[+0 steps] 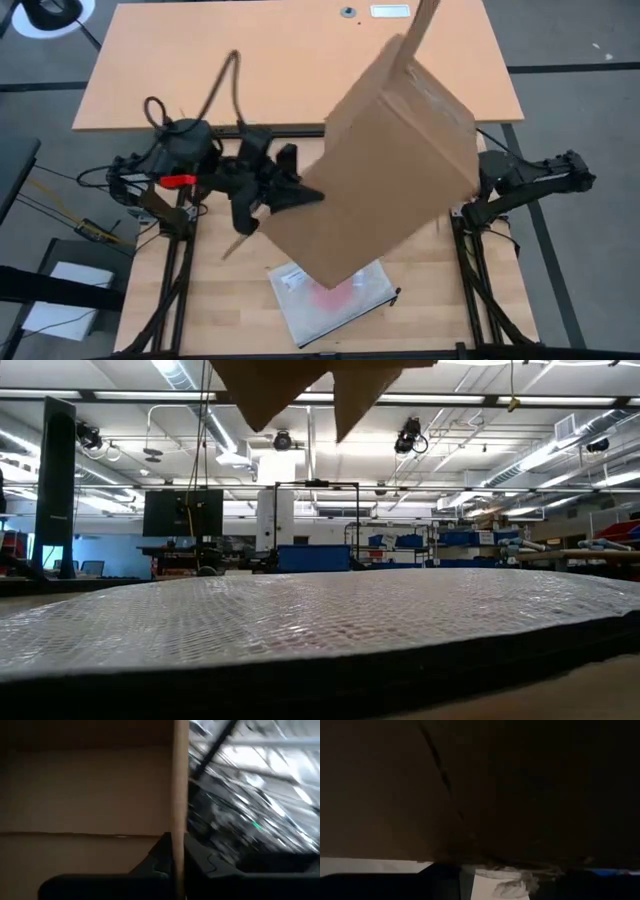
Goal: Unpack boxes
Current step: Break down the cardboard box until it is fully flat using the red cutter
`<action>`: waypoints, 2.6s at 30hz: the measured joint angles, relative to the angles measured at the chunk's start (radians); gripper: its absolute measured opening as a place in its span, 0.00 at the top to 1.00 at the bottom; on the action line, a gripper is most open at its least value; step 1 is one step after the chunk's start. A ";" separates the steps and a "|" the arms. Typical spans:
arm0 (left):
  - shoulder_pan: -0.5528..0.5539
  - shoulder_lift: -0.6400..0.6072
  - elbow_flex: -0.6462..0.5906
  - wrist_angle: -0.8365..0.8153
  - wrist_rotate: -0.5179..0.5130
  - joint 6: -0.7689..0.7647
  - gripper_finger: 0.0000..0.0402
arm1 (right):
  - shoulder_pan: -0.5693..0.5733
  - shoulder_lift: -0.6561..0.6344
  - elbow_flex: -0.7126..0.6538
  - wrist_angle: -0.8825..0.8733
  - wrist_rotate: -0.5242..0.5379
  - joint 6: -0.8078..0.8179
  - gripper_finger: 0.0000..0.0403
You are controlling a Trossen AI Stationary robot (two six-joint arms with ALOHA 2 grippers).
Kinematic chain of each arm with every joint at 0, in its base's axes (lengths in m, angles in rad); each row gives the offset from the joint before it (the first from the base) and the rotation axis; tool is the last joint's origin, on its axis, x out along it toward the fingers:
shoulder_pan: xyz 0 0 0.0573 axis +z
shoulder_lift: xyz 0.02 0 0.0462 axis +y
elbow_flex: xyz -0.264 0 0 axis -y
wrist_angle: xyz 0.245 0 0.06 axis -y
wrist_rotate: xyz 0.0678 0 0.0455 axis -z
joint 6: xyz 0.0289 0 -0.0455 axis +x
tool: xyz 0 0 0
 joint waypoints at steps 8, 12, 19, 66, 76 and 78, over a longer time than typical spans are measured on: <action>0.006 -0.023 -0.001 -0.156 -0.333 -0.103 0.91 | 0.051 0.031 -0.002 -0.306 -0.155 0.414 0.66; 0.006 -0.025 0.000 -0.370 -0.413 -0.199 0.90 | 0.056 0.072 -0.002 -0.438 -0.298 0.638 0.68; 0.010 0.029 -0.144 -0.749 -0.546 -0.383 0.89 | 0.063 0.159 -0.004 -0.507 -0.575 0.833 0.69; -0.011 -0.201 -0.241 0.233 0.070 0.053 0.93 | -0.171 -0.043 -0.006 0.086 -0.552 0.873 0.42; -0.002 -0.204 -0.237 0.020 -0.180 -0.104 0.90 | -0.138 -0.024 -0.010 -0.114 -0.848 1.247 0.49; -0.011 -0.205 -0.253 0.012 -0.241 -0.162 0.90 | -0.128 -0.026 -0.010 -0.144 -0.869 1.305 0.50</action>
